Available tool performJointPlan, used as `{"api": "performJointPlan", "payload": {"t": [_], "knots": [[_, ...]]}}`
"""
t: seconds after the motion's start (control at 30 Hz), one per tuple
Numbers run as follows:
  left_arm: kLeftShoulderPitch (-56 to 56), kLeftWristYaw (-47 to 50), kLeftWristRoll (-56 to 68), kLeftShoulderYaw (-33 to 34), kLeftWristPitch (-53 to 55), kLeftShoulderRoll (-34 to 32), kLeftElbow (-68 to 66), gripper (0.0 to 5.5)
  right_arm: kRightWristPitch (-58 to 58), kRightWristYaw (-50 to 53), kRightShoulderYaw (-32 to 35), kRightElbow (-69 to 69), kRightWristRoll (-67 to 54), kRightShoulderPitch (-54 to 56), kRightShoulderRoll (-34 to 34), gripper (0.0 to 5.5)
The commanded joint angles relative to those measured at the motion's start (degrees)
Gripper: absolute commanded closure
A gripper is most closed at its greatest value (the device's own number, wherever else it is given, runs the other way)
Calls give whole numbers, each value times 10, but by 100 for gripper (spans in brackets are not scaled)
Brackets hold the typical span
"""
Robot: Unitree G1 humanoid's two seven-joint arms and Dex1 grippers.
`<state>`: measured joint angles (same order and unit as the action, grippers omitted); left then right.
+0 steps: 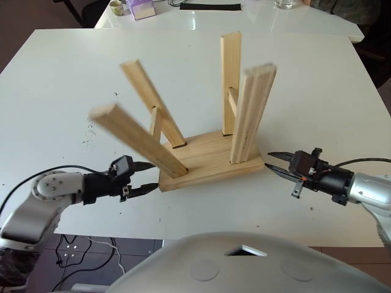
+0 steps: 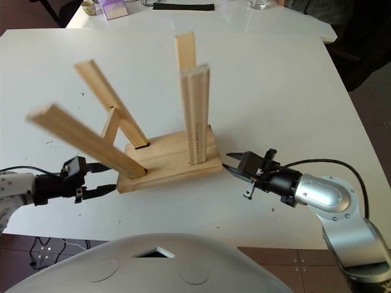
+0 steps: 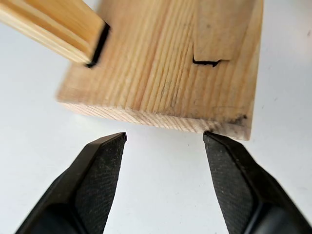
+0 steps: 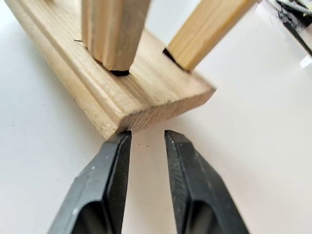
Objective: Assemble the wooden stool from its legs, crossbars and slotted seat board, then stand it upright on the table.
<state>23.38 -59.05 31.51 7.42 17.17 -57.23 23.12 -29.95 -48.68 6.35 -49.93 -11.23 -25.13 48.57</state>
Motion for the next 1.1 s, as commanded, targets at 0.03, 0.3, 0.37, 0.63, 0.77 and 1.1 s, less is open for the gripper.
{"api": "performJointPlan", "payload": {"t": [0.03,0.3,0.37,0.63,0.77,1.1], "knots": [[-37,-29,89,31,56,-2,56,256,-1,-36,-11,-61,-66,-1,7,422],[-8,-133,156,112,146,-51,85,256,-41,-47,110,-100,-207,24,35,422],[-22,-144,168,126,160,-55,79,256,-51,-50,139,-100,-255,38,51,422],[-137,-165,68,74,104,-48,-45,256,-72,-25,118,-72,-249,56,55,422],[-148,-125,-38,47,14,-23,-111,256,-53,-30,170,8,-228,46,41,367],[-115,-130,-197,-58,-293,53,-257,176,144,-126,27,190,-52,-37,48,341]]}}
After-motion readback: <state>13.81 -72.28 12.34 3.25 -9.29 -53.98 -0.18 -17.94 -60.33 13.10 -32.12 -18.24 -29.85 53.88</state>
